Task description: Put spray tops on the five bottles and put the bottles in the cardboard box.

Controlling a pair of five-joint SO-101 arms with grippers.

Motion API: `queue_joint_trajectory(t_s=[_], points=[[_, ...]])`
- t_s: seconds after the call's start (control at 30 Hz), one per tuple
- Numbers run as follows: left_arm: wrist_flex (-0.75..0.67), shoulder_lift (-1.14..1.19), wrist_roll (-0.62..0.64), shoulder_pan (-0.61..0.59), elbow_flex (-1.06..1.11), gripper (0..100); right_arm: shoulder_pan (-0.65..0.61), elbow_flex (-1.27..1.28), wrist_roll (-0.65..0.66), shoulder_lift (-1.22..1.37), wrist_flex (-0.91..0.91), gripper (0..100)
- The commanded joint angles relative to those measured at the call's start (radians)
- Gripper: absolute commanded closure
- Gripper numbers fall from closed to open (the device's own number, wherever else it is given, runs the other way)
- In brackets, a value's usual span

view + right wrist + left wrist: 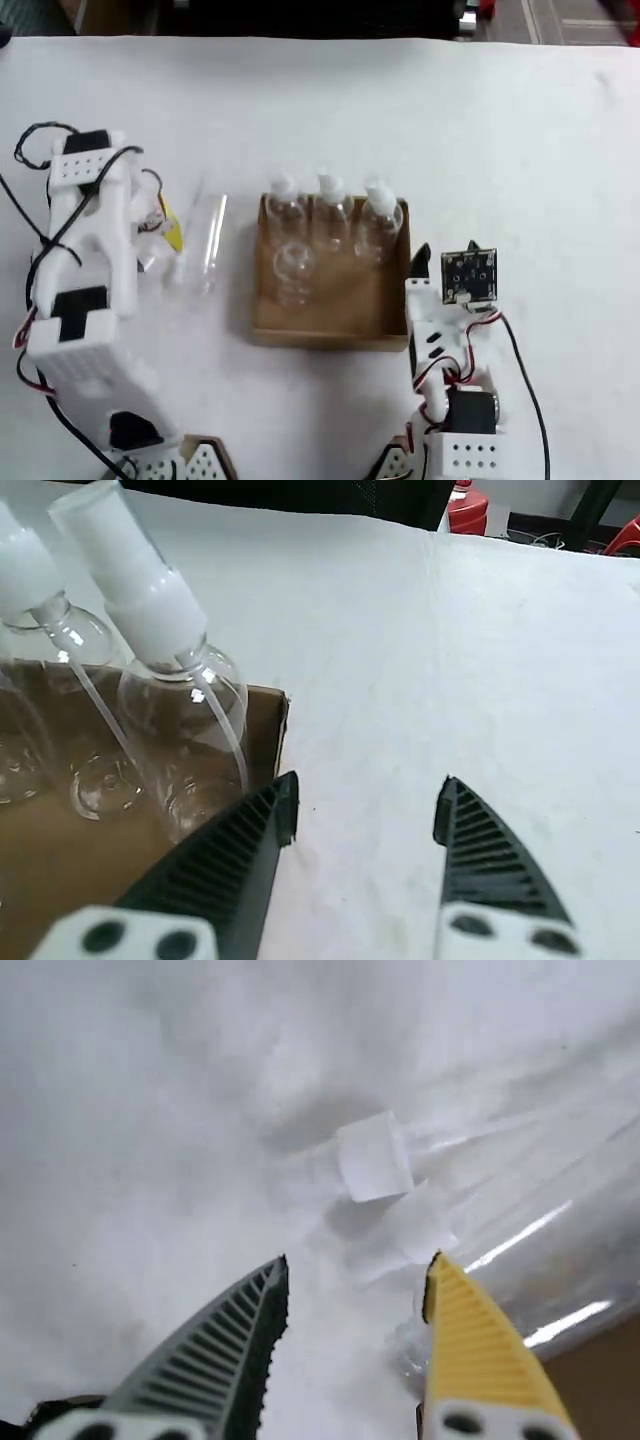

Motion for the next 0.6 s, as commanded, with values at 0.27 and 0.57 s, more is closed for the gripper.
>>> queue_joint_trajectory(t_s=[0.27, 0.57], points=[[-0.11, 0.068, 0.044, -0.111, -0.06, 78, 0.002, 0.002, 0.017, -0.008, -0.021, 80.4], [-0.199, 0.113, 0.043, -0.108, -0.031, 78, 0.002, 0.002, 0.018, -0.008, -0.019, 80.4]])
